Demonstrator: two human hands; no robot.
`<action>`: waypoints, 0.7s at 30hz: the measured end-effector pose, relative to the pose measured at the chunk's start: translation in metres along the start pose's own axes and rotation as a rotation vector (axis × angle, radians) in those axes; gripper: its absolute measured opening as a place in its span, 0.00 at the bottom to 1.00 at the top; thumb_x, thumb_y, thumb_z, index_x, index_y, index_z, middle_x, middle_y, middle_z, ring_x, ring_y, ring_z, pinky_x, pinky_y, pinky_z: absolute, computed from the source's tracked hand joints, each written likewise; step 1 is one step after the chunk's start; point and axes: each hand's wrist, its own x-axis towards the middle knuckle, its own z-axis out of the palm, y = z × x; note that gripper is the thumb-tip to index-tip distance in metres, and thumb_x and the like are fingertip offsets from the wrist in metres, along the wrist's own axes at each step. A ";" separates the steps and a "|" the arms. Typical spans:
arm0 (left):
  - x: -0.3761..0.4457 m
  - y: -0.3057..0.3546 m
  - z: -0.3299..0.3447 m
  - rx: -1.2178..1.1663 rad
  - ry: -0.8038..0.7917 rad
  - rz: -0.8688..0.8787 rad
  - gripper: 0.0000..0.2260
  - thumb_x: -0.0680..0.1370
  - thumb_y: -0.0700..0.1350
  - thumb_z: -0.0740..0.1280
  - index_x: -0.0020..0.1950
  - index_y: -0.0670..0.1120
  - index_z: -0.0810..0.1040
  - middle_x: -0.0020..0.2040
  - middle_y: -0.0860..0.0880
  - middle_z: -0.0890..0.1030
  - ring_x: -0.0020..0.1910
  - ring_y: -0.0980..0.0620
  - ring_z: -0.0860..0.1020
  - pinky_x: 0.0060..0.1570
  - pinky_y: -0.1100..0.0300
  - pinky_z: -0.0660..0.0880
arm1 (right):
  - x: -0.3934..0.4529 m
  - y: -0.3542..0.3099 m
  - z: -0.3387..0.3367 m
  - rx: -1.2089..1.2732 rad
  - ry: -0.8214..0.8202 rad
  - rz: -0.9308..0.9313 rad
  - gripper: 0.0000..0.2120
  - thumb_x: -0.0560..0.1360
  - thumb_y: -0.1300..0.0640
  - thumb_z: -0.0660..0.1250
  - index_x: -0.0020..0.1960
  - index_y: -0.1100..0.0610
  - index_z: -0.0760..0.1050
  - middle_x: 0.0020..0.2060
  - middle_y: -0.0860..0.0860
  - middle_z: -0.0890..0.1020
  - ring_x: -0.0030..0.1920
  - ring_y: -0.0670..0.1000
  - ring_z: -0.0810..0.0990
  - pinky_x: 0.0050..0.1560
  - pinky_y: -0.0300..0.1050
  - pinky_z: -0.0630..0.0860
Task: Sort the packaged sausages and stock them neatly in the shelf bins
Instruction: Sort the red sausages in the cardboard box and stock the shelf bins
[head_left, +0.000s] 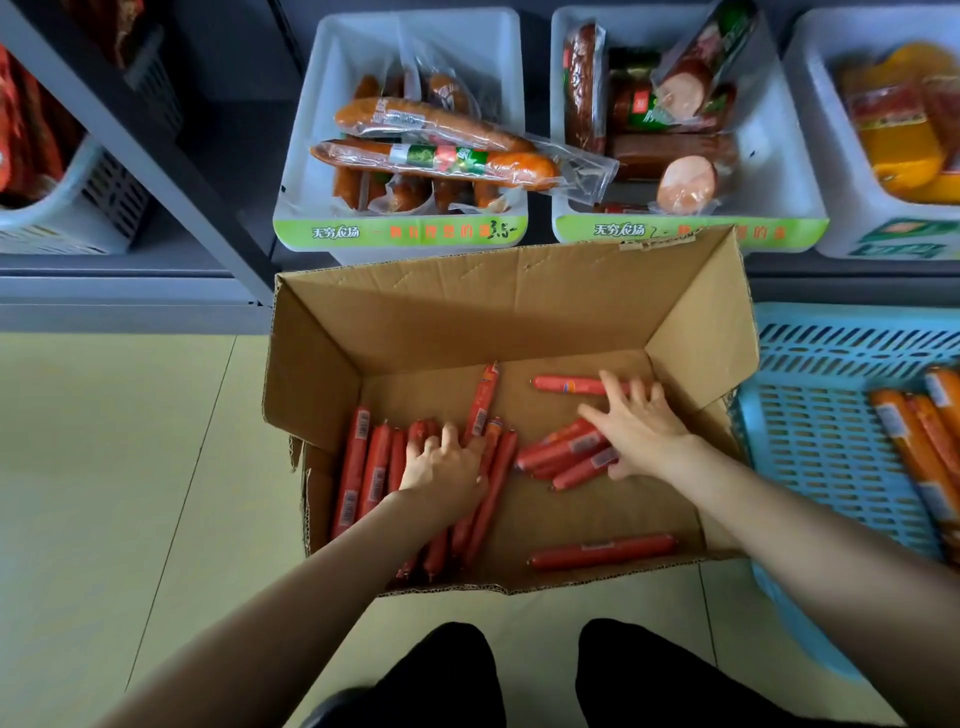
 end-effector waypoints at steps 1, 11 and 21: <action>0.002 0.001 0.001 0.024 -0.008 -0.010 0.28 0.80 0.53 0.56 0.77 0.55 0.48 0.73 0.39 0.58 0.68 0.39 0.65 0.71 0.43 0.51 | 0.000 0.005 0.001 -0.014 0.015 0.030 0.41 0.70 0.43 0.70 0.75 0.52 0.53 0.74 0.65 0.44 0.72 0.71 0.51 0.70 0.67 0.53; 0.028 0.032 0.009 0.037 -0.010 -0.163 0.43 0.70 0.59 0.70 0.74 0.45 0.49 0.67 0.40 0.63 0.66 0.39 0.63 0.62 0.46 0.67 | 0.027 0.010 -0.008 0.083 0.029 -0.072 0.60 0.64 0.42 0.75 0.76 0.58 0.36 0.74 0.60 0.52 0.70 0.64 0.59 0.70 0.59 0.55; 0.039 0.046 0.015 0.015 -0.011 -0.227 0.53 0.69 0.58 0.72 0.76 0.49 0.34 0.68 0.40 0.60 0.66 0.37 0.63 0.63 0.45 0.65 | 0.017 -0.010 0.018 0.030 0.371 -0.062 0.32 0.40 0.60 0.81 0.44 0.62 0.77 0.32 0.57 0.78 0.30 0.59 0.78 0.30 0.46 0.75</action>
